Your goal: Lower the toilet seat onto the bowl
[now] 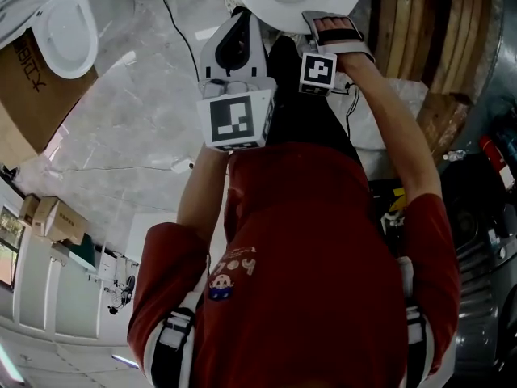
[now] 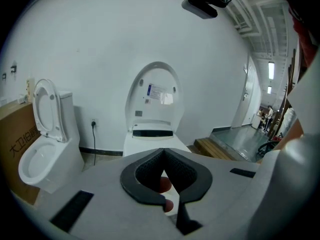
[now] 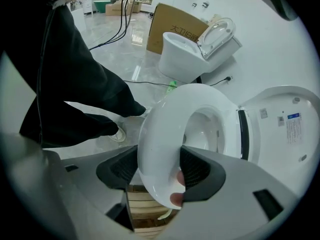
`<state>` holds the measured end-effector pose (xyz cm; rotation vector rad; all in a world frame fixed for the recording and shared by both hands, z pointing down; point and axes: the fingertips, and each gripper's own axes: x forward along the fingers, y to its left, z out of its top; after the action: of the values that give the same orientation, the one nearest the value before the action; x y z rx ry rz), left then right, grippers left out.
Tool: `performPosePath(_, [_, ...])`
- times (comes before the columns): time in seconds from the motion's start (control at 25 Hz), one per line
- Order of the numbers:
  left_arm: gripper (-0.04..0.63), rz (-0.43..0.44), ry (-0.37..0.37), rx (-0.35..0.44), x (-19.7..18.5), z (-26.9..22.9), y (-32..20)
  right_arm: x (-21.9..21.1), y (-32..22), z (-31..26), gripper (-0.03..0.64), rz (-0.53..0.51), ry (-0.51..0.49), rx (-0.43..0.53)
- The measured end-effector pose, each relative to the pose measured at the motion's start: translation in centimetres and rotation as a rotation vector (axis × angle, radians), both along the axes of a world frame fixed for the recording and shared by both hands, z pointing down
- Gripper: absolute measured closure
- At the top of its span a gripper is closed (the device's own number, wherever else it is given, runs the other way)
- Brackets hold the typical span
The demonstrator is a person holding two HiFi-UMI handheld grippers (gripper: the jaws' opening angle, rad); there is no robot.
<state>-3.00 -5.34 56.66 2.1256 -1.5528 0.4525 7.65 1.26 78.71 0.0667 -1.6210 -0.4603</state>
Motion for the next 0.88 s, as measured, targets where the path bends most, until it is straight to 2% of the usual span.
performPosePath(0.28, [0.586,0.025,-0.018,-0.053,0.1,3.6,0.1,-0.3,0.4,3.5,0.376,0.006,0.016,-0.048])
performPosePath(0.4, [0.586,0.012,0.009,-0.074,0.5,4.7,0.2,-0.5,0.7,4.9,0.377,0.016,-0.006,-0.085])
performPosePath(0.56, [0.586,0.039,-0.005,-0.090,0.8,6.0,0.0,-0.3,0.3,7.0,0.377,0.027,0.054,-0.135])
performPosePath(0.76, [0.586,0.032,0.008,-0.102,1.2,6.5,-0.4,-1.2,-0.8,8.2,0.377,0.045,-0.004,-0.085])
performPosePath(0.88, [0.586,0.043,0.004,-0.116,1.6,6.7,-0.3,-0.3,-0.1,9.1,0.377,0.038,0.051,-0.126])
